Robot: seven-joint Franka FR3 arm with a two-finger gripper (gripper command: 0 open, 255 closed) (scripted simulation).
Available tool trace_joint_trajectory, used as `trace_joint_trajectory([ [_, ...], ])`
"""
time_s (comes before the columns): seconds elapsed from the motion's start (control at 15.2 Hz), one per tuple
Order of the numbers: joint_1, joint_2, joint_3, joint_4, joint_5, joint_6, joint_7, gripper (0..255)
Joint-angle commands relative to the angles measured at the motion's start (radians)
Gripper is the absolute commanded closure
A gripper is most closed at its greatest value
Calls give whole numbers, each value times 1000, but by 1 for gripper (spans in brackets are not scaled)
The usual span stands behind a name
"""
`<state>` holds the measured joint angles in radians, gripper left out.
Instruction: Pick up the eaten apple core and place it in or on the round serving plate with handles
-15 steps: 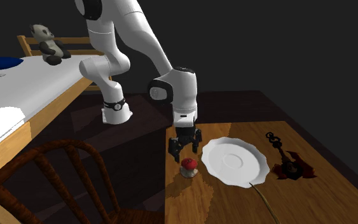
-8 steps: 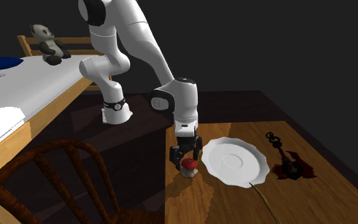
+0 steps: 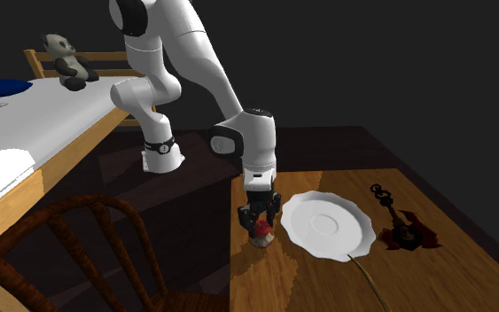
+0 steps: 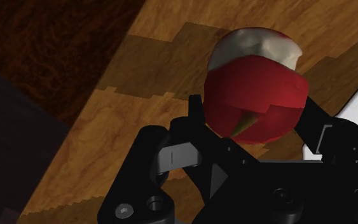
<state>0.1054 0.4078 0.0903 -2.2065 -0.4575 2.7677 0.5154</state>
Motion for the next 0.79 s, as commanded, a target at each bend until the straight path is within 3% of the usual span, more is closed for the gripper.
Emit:
trace_joint_trajectory([
  [0.0, 0, 0, 0, -1, 0, -1, 0, 255],
  [0.73, -16, -47, 22, -8, 31, -40, -30, 255],
])
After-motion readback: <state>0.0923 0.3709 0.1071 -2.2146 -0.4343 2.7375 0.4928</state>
